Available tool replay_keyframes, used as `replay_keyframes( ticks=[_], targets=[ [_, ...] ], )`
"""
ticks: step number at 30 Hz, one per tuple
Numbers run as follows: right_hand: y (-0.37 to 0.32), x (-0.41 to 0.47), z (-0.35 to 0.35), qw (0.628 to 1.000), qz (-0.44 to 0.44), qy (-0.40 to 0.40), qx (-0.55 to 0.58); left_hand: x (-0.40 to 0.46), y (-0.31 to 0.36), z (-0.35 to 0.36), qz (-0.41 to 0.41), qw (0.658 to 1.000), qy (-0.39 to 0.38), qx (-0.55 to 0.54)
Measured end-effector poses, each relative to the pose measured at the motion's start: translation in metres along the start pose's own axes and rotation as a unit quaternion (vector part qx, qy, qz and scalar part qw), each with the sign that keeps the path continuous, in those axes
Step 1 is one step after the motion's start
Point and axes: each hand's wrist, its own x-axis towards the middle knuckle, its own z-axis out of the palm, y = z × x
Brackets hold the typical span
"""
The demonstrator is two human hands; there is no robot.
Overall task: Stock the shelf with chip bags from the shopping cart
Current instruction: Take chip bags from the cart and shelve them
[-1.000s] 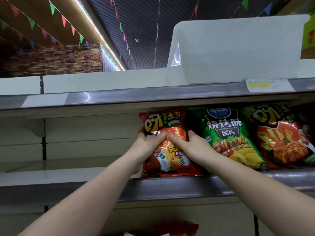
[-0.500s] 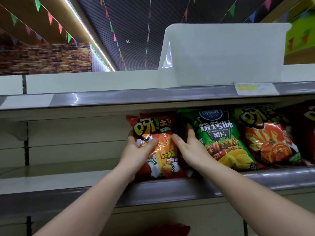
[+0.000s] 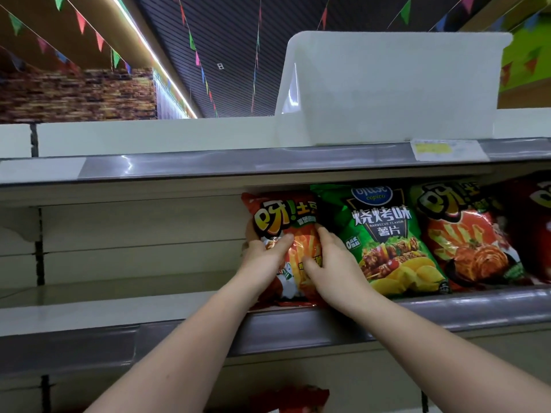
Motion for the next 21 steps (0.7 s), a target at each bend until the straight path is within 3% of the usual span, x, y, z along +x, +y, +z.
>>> replay_keyframes(
  ticks=[6, 10, 14, 21],
  targets=[
    [-0.005, -0.002, 0.0, 1.0, 0.006, 0.014, -0.005, -0.018, 0.022, -0.005, -0.036, 0.999, -0.008, 0.01],
    [-0.01, -0.011, -0.002, 0.998, -0.048, 0.027, -0.013, -0.024, 0.024, -0.008, -0.027, 0.999, 0.013, 0.022],
    [-0.005, -0.02, -0.012, 0.993, -0.103, 0.046, -0.043, -0.033, 0.02, -0.009, -0.007, 0.996, 0.071, 0.056],
    [0.003, -0.037, -0.027, 0.994, -0.109, 0.021, -0.011, -0.062, 0.019, -0.008, 0.029, 0.99, 0.128, 0.057]
  ],
)
